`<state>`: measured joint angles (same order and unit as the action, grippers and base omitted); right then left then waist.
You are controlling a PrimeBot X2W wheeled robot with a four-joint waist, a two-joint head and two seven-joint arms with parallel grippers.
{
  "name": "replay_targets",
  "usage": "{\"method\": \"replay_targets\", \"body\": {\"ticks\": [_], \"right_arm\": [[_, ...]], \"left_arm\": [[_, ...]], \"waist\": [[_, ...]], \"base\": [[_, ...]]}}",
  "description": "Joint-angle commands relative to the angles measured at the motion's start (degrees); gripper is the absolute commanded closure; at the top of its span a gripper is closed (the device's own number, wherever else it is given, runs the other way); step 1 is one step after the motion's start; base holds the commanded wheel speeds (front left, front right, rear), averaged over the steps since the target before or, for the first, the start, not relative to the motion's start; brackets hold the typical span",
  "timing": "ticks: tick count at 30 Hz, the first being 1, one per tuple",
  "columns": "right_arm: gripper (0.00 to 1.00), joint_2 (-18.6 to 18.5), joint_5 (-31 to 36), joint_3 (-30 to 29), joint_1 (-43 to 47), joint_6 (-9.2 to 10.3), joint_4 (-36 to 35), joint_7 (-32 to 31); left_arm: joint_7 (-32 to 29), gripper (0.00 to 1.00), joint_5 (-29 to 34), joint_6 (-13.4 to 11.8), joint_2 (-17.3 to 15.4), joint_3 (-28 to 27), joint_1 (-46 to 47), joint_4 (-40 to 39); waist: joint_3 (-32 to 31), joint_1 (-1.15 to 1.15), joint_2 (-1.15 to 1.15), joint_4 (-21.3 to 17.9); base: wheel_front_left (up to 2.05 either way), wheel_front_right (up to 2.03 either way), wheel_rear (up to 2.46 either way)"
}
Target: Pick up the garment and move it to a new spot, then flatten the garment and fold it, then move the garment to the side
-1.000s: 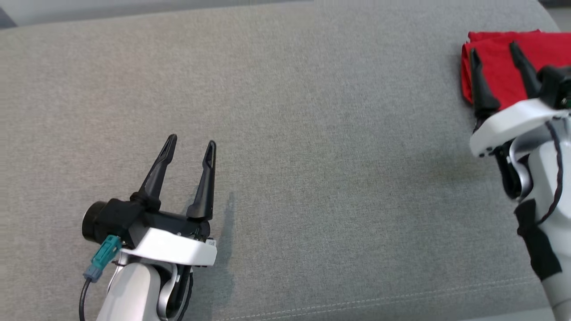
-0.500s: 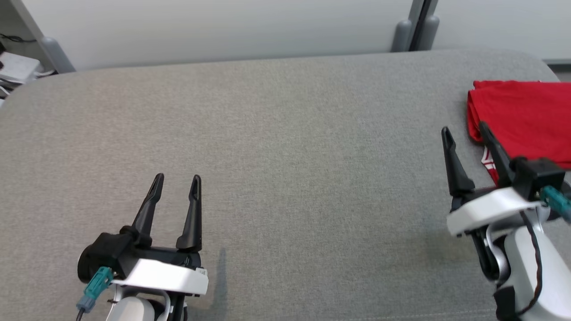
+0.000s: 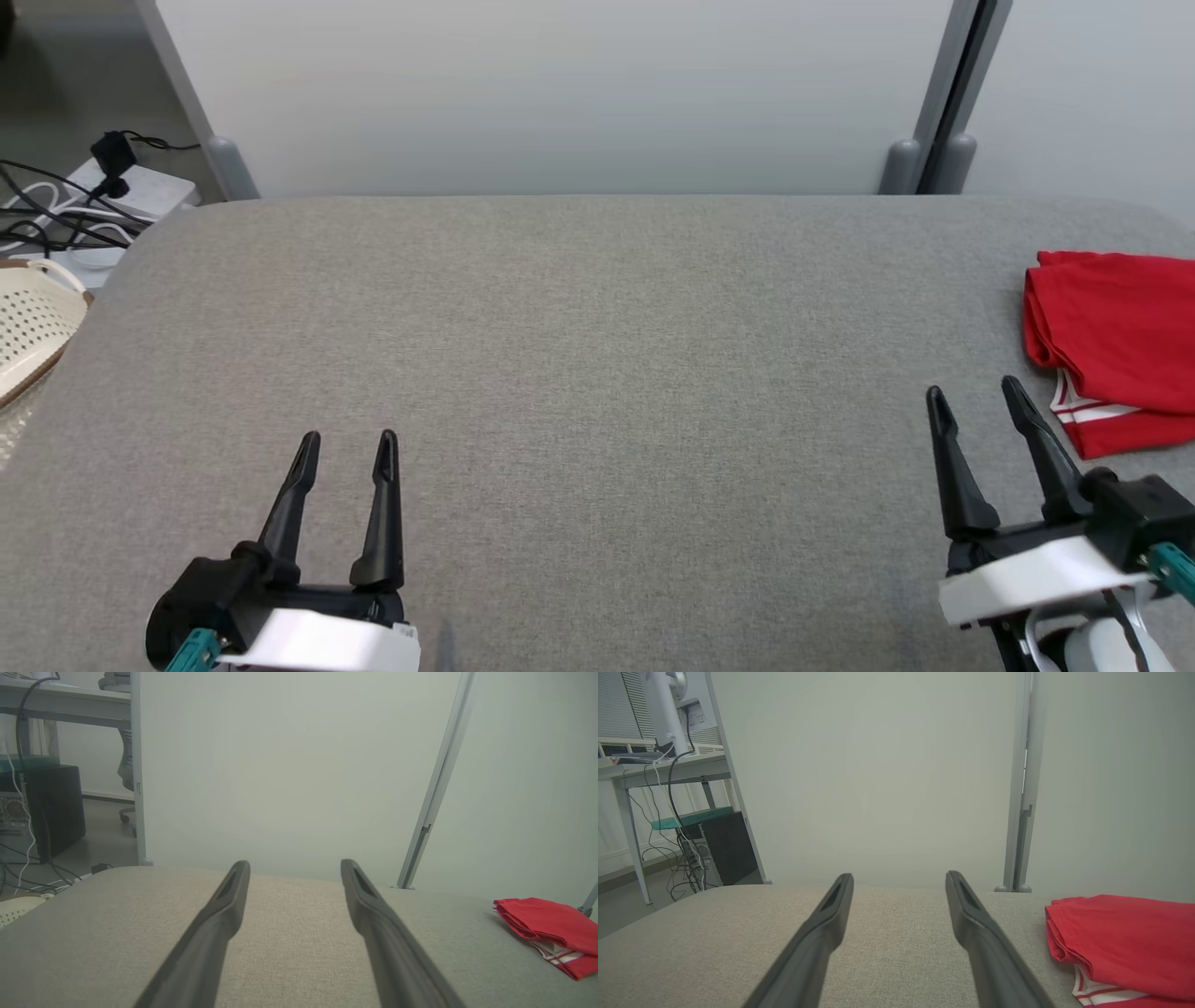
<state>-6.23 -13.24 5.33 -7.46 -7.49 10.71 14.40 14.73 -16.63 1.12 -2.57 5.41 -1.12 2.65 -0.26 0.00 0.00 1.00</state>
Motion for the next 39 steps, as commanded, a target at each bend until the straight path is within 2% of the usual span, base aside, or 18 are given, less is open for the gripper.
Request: {"method": "replay_targets", "body": {"ticks": [1, 6, 11, 29, 30, 35, 39], "right_arm": [[0.00, 0.0, -0.2, 0.1, 0.7, 0.00, -3.5, 0.6], [0.00, 1.0, 0.2, -1.9, 5.0, 0.00, -7.0, 0.6], [0.00, 1.9, 0.6, -2.4, 7.9, 0.00, -8.6, 0.6], [0.00, 2.1, 1.3, -2.1, 9.5, 0.00, -8.8, 0.6], [1.00, 2.7, 0.7, -3.3, 10.6, 0.00, -6.9, 0.0], [1.00, 3.0, -0.8, -3.1, 11.3, -0.01, -4.8, -0.5], [1.00, 2.9, -3.5, -3.2, 11.1, -0.01, -4.6, -1.1]], "left_arm": [[0.3, 0.00, 0.4, 0.0, -0.3, -2.2, 0.6, -2.0], [0.3, 0.00, 0.8, 1.4, -0.3, -2.5, -1.4, -3.5], [0.3, 0.00, 2.7, 1.7, -0.3, -3.0, -3.1, -3.9], [0.3, 0.00, 4.6, 1.9, -0.3, -4.1, -3.6, -3.9], [0.0, 1.00, 4.3, 1.5, -0.1, -2.2, -5.7, -2.3], [-0.4, 1.00, 2.9, 1.5, 0.2, -2.0, -6.2, 0.0], [-1.0, 1.00, 0.2, 1.6, 0.1, -2.3, -5.8, 0.3]], "waist": [[-0.8, 0.00, 0.00, 0.8], [-1.8, 0.00, 0.00, 1.4], [-2.5, 0.00, 0.00, 1.3], [-2.5, 0.00, 0.00, 0.6], [-2.5, 0.00, 0.00, 0.6], [-2.4, 0.01, 0.00, 0.5], [-2.5, 0.12, 0.00, 0.5]], "base": [[0.00, 0.00, 0.00], [0.00, 0.00, 0.00], [0.00, 0.00, 0.00], [0.00, 0.00, 0.00], [0.00, 0.00, 0.00], [0.00, 0.00, 0.00], [0.00, 0.00, 0.00]]}}
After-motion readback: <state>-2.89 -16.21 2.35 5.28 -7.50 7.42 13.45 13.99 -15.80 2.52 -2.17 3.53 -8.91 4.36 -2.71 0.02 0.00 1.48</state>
